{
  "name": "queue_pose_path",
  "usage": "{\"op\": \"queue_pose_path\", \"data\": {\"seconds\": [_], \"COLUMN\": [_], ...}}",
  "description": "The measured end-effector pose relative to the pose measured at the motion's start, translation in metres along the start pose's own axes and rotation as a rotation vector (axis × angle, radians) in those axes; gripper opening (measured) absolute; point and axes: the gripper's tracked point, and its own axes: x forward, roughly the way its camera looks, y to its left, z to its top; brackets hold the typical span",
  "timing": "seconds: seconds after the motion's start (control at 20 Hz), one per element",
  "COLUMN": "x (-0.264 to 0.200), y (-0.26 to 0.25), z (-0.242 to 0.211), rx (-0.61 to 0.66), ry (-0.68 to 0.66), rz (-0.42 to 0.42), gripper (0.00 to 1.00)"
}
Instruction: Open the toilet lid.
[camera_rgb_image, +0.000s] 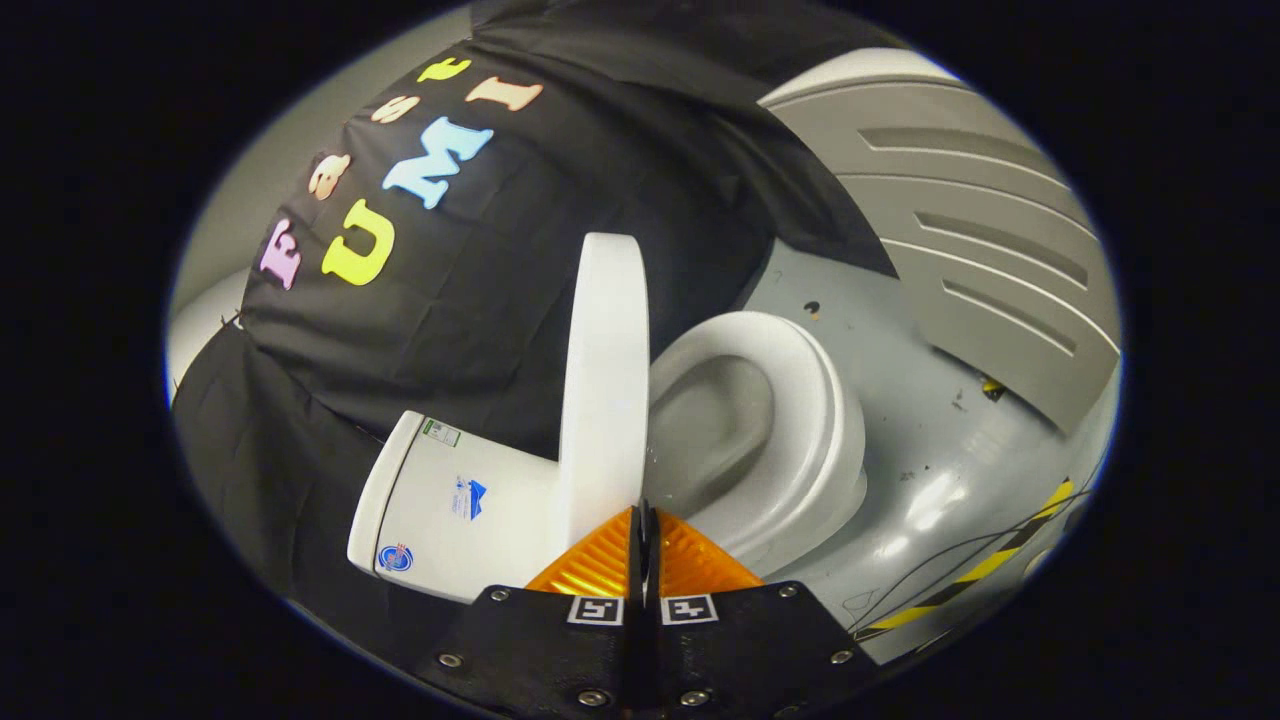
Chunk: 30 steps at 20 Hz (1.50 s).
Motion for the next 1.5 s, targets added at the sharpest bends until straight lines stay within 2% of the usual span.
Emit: {"op": "queue_pose_path", "data": {"seconds": [0.65, 1.5], "x": [-0.015, -0.023], "y": [0.062, 0.161], "z": [0.002, -0.012], "rx": [-0.244, -0.549], "ry": [-0.084, -0.191], "rz": [-0.062, -0.025], "gripper": [0.0, 0.0]}}
